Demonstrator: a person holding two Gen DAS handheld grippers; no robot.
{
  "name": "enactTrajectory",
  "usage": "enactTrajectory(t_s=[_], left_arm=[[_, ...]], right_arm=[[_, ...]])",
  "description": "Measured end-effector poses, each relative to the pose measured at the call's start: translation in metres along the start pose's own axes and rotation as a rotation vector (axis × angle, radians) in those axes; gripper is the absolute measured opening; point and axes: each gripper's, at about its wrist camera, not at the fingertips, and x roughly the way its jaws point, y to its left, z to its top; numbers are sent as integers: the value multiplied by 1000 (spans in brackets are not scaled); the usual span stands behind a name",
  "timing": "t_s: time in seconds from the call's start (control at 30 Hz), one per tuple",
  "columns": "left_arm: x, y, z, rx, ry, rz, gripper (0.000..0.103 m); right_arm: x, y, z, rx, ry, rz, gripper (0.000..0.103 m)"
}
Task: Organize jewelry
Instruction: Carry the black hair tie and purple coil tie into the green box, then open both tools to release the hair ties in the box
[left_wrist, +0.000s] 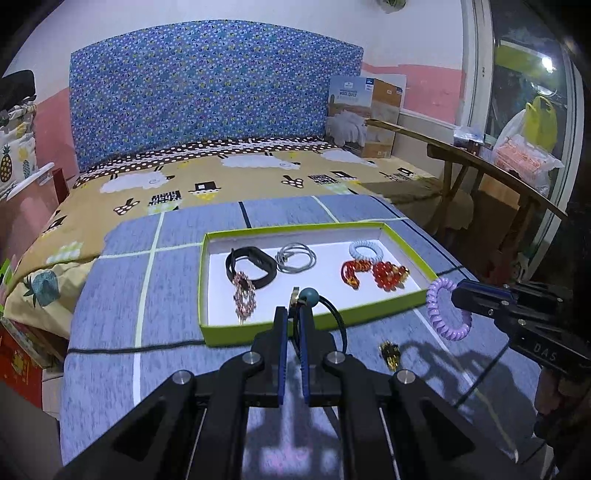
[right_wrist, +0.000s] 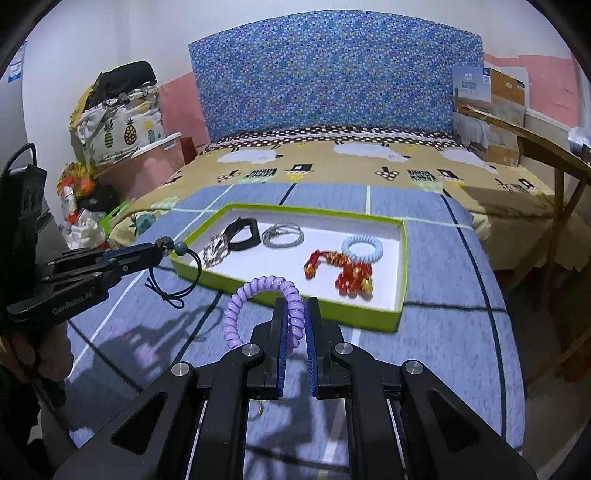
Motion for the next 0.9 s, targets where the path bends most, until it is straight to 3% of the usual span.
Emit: enactTrajectory(t_s=[0.43,0.9], left_arm=[[30,8,32,5,-28,13,6],[85,14,23,2,84,13,6]], right_arm=[[39,-14,29,-10,7,-31,9],[95,-25,26,-10,121,-44,9]])
